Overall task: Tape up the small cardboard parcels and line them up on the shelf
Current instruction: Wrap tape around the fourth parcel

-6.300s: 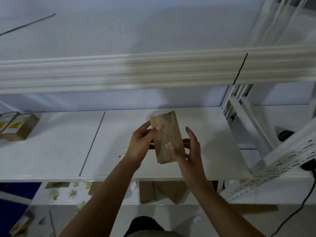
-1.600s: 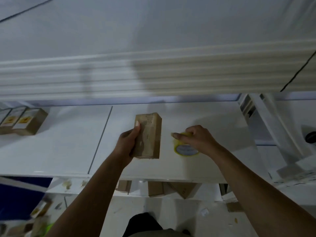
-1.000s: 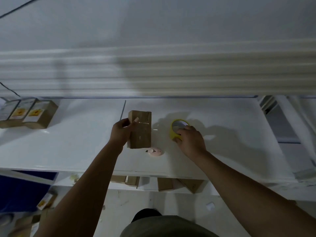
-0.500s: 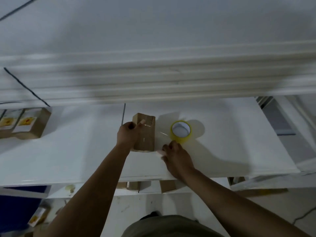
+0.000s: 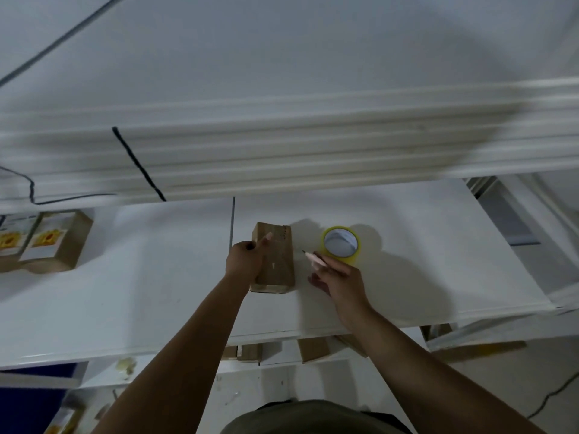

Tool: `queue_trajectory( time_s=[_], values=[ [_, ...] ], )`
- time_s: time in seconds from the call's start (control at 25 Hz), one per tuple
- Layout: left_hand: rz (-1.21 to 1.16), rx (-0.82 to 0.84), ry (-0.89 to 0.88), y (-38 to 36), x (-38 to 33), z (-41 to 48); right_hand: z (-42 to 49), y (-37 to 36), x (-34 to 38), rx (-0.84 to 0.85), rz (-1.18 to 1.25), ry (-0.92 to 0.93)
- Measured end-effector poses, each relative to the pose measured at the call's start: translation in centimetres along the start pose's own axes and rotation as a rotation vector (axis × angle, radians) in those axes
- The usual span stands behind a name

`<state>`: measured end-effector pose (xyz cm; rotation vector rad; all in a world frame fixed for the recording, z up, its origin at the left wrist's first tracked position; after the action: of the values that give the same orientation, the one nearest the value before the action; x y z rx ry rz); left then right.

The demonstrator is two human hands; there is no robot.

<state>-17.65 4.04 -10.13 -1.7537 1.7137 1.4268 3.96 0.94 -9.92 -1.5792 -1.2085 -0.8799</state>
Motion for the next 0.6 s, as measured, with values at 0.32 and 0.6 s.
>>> queue_trajectory(
  time_s=[0.32, 0.6],
  values=[
    [-0.015, 0.027, 0.044, -0.1, 1.1, -0.1, 1.9, -2.1, -0.1, -0.219, -0.575, 0.117],
    [0.017, 0.036, 0.034, 0.1, 1.3, -0.2, 1.8, -4.0, -0.8, -0.040, -0.878, 0.431]
  ],
)
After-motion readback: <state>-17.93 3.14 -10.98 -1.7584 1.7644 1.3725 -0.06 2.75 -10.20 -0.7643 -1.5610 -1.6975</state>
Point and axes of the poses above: each hand's wrist, its own z-axis towards the middle knuckle, its own y-axis out of the back of the hand, x = y × z, the point moved 1 cm from there along z, towards the middle knuckle, and after that the axes turned 5 degrees about y, right-handed, at the moved point
